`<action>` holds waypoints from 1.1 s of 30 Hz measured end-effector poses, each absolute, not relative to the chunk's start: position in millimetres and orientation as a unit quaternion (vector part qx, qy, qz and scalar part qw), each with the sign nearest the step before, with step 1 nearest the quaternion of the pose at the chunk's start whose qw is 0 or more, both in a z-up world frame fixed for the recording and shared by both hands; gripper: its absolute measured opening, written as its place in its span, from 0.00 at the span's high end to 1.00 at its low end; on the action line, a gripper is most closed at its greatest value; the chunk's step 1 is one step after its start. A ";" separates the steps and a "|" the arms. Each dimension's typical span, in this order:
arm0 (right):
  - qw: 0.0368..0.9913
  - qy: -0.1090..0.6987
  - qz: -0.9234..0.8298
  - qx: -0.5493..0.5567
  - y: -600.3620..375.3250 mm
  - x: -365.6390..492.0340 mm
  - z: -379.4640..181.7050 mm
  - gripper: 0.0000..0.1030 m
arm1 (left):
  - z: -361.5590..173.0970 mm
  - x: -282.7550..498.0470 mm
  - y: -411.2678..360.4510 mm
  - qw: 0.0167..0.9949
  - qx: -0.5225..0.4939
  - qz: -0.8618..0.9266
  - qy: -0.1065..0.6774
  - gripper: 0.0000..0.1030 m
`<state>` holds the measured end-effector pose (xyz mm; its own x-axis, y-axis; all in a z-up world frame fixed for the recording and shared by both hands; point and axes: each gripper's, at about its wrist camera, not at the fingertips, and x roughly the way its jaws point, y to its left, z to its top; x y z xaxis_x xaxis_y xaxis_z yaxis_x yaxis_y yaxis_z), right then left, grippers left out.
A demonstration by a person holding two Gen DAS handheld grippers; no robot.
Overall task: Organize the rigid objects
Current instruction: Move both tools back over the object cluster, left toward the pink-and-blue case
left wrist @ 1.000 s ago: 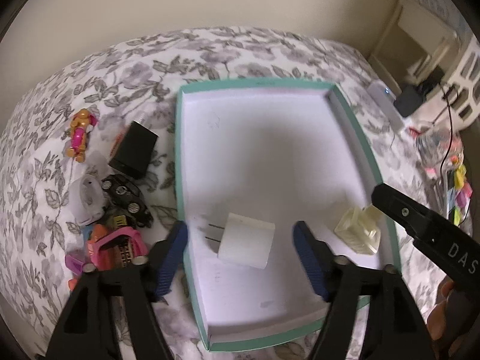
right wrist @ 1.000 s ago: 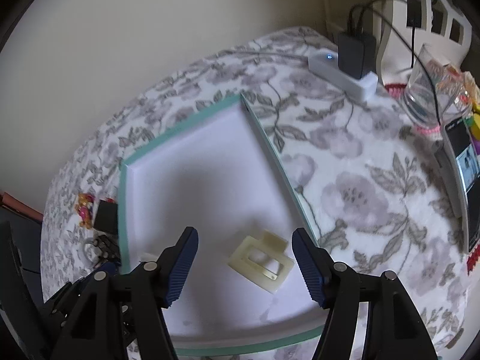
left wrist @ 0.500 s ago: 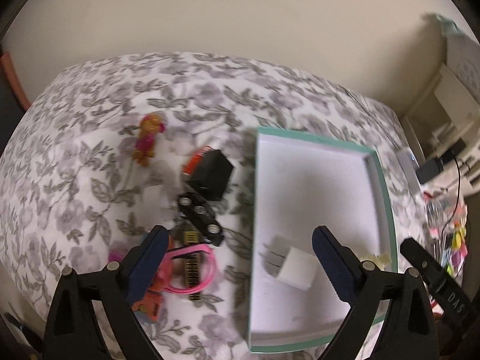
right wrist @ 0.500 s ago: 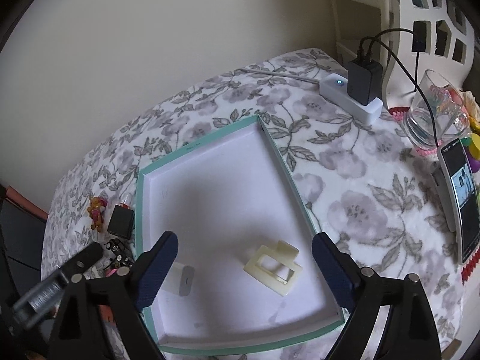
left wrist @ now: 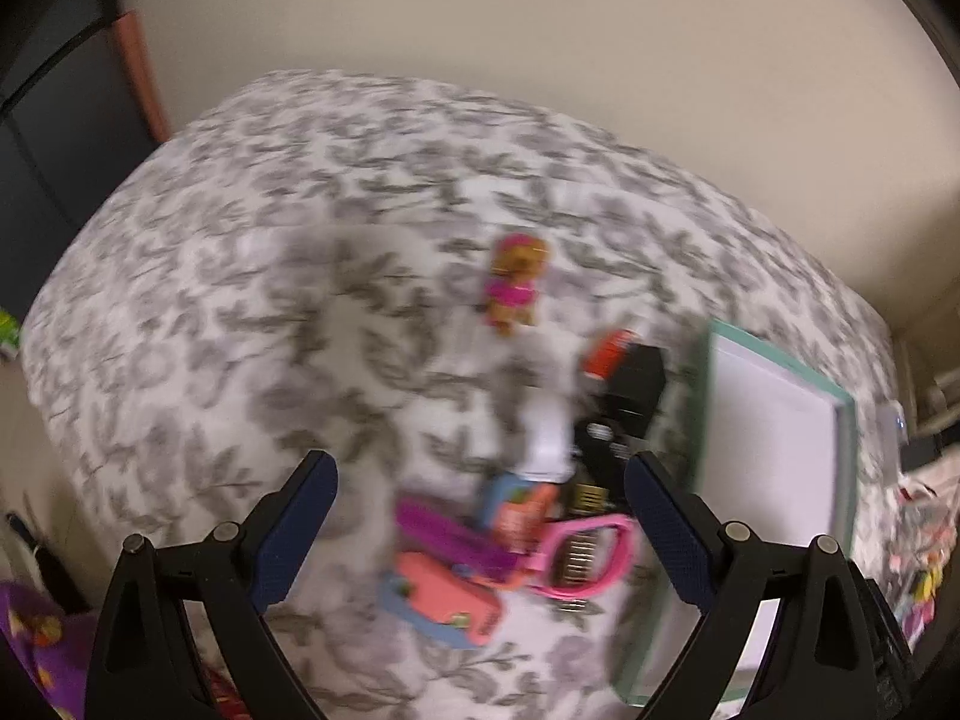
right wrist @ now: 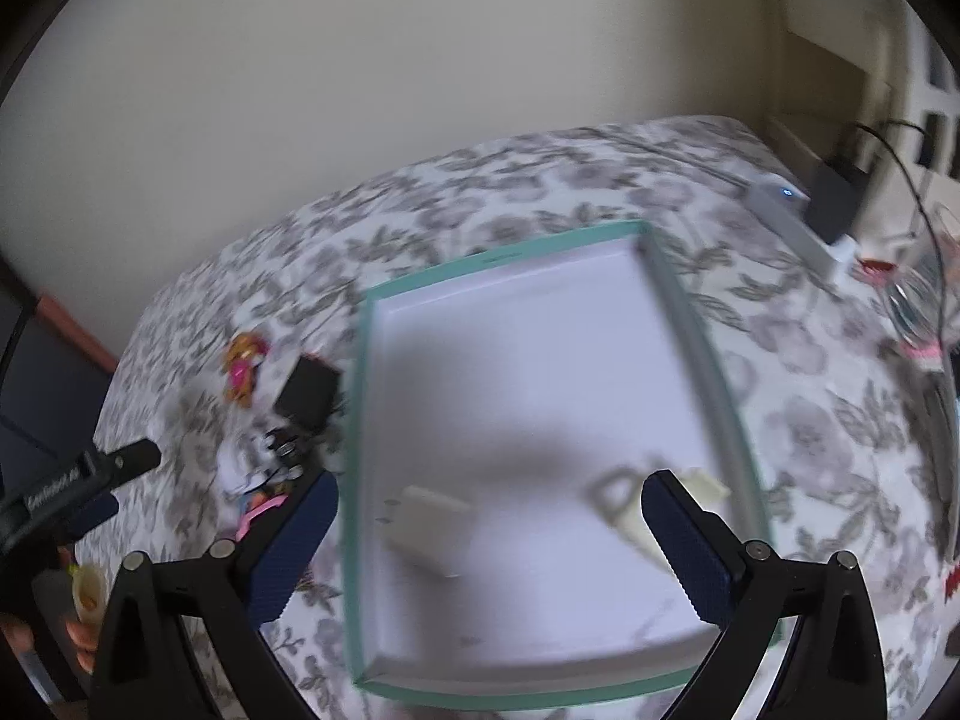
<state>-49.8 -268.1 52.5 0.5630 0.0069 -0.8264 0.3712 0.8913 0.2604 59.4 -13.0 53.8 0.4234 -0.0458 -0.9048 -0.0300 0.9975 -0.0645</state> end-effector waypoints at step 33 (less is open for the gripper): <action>0.846 0.525 -0.034 0.088 -154.3 -14.2 13.0 0.00 | -41.5 41.9 31.8 0.735 -0.059 0.052 0.674 0.06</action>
